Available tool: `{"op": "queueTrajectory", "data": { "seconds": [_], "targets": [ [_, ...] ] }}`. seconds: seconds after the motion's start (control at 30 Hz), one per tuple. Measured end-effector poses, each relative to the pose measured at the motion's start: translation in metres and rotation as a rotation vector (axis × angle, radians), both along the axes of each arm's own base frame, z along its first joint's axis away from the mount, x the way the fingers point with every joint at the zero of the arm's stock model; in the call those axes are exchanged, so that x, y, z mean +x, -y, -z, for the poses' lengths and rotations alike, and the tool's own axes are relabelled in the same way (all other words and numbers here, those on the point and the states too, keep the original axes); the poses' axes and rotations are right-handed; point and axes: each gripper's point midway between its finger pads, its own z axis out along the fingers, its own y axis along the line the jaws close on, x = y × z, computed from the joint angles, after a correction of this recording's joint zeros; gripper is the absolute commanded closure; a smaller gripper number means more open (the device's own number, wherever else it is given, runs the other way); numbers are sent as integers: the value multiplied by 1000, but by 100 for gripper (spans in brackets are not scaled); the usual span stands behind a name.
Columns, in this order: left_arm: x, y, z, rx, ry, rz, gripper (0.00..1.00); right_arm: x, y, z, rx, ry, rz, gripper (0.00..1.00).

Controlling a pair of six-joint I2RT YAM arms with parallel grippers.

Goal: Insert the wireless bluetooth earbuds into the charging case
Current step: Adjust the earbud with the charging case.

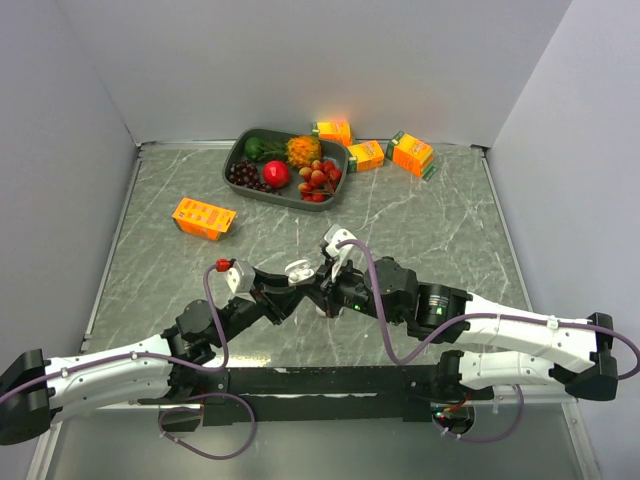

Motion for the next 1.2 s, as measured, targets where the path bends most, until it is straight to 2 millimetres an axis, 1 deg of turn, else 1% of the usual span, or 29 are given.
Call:
{"op": "queueTrajectory", "data": {
  "seconds": [0.23,0.6,1.03,1.17,1.2],
  "targets": [
    [-1,1,0,2,0,5,99,1,-1,-6,11,4,2,89],
    [-1,1,0,1,2,9,99,6,-4,-3,-5,5,26,89],
    [-1,-1,-3,-8,5,5,99,10,-5,-6,-20,18,38,89],
    [-1,-1,-2,-6,3,0,99,12,-5,-5,-26,18,47,86],
    [0,-1,-2,-5,2,-1,99,12,-5,-5,-26,18,50,84]
  ]
}}
